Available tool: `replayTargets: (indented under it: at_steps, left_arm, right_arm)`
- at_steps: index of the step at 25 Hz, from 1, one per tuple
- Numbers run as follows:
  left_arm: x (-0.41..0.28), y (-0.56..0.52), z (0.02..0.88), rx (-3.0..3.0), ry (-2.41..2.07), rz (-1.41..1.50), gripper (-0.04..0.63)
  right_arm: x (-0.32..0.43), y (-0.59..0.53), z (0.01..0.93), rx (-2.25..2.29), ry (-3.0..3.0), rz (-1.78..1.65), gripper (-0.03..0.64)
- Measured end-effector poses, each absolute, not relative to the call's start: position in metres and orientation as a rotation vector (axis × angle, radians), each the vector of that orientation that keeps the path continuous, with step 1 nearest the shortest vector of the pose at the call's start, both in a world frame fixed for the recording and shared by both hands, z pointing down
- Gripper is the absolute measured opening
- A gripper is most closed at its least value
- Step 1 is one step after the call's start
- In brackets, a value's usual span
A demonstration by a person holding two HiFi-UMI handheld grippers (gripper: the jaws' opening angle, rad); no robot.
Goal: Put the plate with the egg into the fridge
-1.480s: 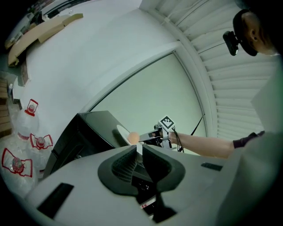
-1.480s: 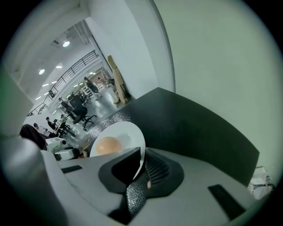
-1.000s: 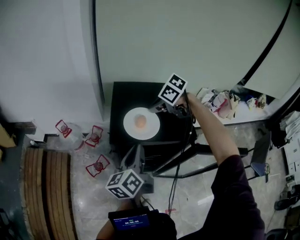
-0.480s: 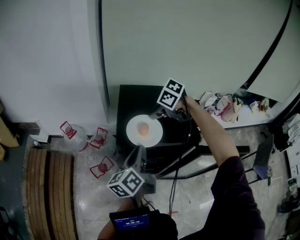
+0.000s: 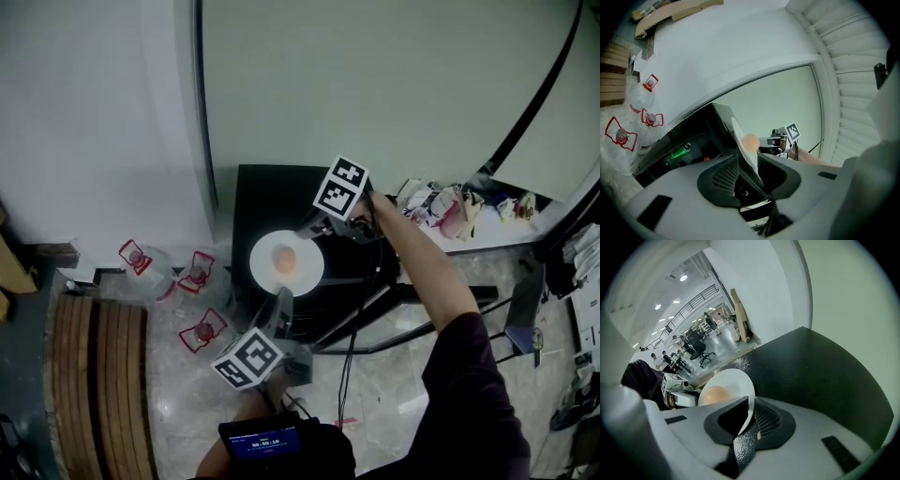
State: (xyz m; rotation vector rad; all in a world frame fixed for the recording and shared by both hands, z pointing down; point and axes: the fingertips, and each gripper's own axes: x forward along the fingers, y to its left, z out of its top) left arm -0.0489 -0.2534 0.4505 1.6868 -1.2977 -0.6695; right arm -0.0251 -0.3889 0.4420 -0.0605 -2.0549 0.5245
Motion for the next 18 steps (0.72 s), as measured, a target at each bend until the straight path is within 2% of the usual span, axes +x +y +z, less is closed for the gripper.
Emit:
replayTargets:
  at_steps: [18]
  left_arm:
    - [-0.051, -0.26, 0.431, 1.647, -1.183, -0.75, 0.02]
  right_arm:
    - [-0.006, -0.38, 0.415, -0.02, -2.181, 0.569, 0.041]
